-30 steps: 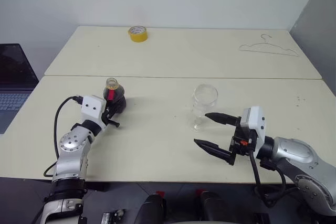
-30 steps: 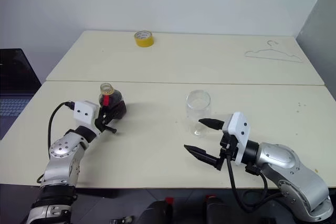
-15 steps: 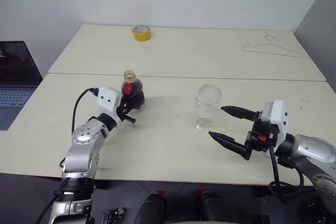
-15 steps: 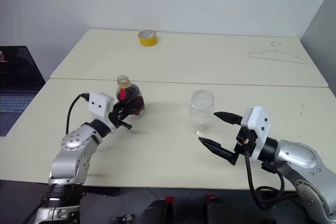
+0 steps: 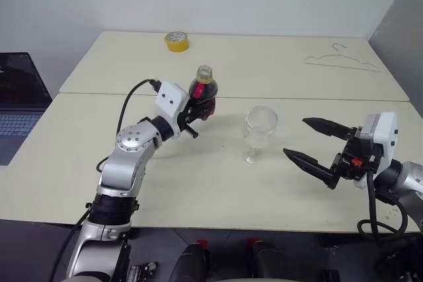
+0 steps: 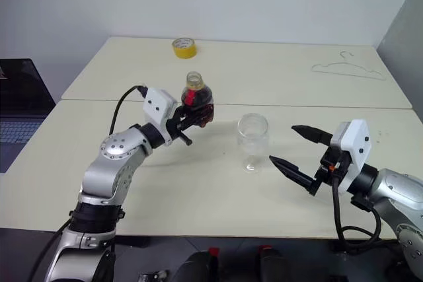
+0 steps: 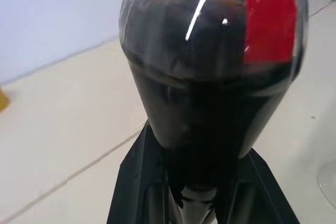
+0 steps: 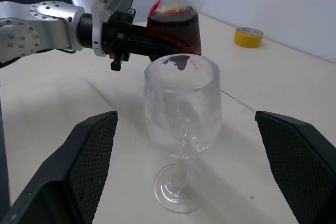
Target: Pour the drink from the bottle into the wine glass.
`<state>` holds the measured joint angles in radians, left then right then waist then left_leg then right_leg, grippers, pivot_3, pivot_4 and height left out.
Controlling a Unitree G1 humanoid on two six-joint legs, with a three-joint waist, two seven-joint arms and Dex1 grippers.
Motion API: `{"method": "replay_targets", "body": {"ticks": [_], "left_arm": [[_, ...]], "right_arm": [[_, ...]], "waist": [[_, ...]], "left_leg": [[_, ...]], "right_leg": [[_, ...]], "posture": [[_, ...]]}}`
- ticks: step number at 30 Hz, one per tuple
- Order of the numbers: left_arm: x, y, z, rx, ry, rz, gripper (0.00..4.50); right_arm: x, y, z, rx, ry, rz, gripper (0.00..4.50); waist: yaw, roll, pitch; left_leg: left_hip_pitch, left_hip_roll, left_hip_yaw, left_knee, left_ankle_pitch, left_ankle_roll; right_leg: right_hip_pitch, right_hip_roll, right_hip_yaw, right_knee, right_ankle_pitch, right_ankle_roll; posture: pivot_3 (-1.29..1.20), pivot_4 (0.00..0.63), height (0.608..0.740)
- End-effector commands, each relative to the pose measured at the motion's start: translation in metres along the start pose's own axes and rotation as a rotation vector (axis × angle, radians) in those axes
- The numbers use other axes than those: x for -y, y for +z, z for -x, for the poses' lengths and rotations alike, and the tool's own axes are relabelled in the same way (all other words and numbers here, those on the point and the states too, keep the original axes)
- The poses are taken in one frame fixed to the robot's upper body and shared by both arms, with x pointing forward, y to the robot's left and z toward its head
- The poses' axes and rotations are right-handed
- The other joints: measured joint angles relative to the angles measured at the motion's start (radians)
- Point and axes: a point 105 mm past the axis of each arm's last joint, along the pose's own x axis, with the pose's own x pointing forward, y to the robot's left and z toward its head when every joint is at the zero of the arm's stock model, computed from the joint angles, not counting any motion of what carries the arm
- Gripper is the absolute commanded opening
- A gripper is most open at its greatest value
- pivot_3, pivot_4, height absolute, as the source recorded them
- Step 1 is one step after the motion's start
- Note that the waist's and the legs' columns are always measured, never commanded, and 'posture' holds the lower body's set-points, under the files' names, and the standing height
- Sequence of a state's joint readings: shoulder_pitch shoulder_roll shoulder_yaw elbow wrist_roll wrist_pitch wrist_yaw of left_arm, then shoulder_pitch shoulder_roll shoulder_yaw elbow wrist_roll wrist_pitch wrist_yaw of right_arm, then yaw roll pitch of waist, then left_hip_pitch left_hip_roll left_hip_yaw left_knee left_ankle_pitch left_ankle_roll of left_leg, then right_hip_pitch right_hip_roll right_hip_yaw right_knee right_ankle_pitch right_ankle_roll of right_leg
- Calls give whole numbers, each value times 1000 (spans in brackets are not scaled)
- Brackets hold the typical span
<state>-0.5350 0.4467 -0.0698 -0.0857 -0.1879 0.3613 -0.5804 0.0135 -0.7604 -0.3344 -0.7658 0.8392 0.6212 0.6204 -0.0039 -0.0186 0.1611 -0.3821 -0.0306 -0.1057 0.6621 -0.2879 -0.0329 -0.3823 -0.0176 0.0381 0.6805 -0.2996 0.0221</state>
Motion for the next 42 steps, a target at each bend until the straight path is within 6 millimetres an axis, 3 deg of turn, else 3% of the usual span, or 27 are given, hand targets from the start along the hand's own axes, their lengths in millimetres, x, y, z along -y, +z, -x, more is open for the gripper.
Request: {"method": "replay_targets", "body": {"ticks": [1,5,15,29,42], "left_arm": [[0,27,-6,68,-28,-146,630],[5,33,-15,80,-66,-289,613],[20,48,-38,157,-132,-444,613],[18,68,-44,262,-165,-794,612],[11,57,-44,264,-181,-946,612]], "right_arm": [[-6,16,-3,43,10,40,4500],[-12,13,-10,44,10,27,4500],[-16,15,-24,58,-4,-17,4500],[-20,9,-24,2,14,-7,4500],[-18,9,-27,10,2,-5,4500]], "waist": [[0,0,0],[0,0,0],[0,0,0],[0,0,0],[-1,-1,0]], "left_leg": [[0,0,0,0,0,0],[0,0,0,0,0,0],[-1,0,0,0,0,0],[-2,-1,0,0,0,0],[-2,-1,0,0,0,0]], "right_leg": [[0,0,0,0,0,0],[0,0,0,0,0,0],[-1,0,0,0,0,0],[-2,0,0,0,0,0],[-2,0,0,0,0,0]], "posture": [[0,150,740],[0,150,740],[0,150,740],[0,150,740],[0,150,740]]}}
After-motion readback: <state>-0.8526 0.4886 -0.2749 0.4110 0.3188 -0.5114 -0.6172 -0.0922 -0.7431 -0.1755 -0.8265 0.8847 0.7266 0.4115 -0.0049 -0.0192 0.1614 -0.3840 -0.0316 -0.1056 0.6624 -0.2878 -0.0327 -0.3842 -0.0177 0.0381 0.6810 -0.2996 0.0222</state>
